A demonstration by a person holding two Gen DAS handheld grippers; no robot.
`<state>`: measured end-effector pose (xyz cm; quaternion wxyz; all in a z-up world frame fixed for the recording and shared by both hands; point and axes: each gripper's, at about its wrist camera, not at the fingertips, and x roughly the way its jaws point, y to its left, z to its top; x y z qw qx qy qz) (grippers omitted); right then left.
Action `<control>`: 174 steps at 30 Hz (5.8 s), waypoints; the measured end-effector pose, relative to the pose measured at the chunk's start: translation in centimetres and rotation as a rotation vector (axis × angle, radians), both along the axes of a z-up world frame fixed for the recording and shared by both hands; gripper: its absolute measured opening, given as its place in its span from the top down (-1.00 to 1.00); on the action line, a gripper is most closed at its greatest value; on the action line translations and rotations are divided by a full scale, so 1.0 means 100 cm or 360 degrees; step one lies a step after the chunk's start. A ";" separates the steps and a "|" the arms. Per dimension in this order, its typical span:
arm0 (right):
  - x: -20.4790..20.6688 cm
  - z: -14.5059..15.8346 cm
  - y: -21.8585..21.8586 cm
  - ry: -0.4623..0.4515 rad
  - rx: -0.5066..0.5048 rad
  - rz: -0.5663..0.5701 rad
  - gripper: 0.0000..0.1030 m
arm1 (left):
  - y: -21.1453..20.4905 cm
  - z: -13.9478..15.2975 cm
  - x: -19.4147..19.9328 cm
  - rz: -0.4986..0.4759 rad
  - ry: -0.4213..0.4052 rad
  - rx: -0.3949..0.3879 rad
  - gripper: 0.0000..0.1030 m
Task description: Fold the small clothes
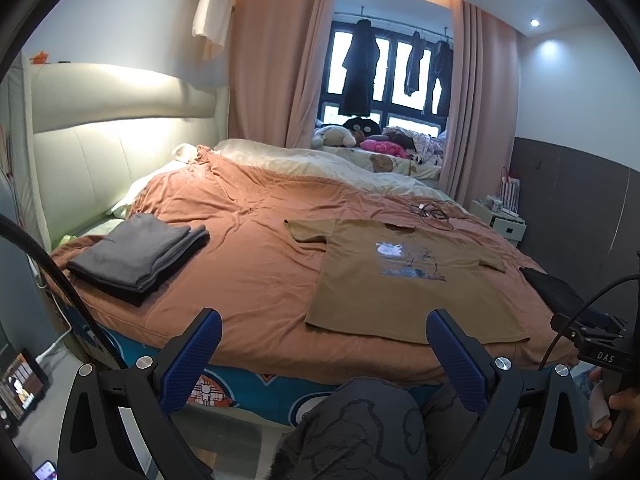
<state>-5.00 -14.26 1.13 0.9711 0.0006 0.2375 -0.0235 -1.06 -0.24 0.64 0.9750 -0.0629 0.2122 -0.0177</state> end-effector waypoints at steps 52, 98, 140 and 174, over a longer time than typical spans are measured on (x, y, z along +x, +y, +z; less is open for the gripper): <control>0.244 0.011 -0.029 0.0163 0.0035 0.0103 -1.00 | 0.000 -0.002 0.248 -0.0038 0.0188 -0.0026 -0.99; 0.686 -0.081 -0.007 0.0693 0.0511 0.0451 0.21 | 0.087 -0.157 0.669 -0.0003 0.0859 -0.0384 0.05; 0.687 -0.092 -0.072 0.0785 0.0946 0.0361 -0.05 | -0.023 -0.077 0.696 -0.0435 0.0754 -0.0379 0.95; 0.693 -0.095 -0.023 0.0905 -0.0018 0.0309 -0.19 | -0.035 -0.198 0.665 -0.0391 0.1153 0.0019 0.00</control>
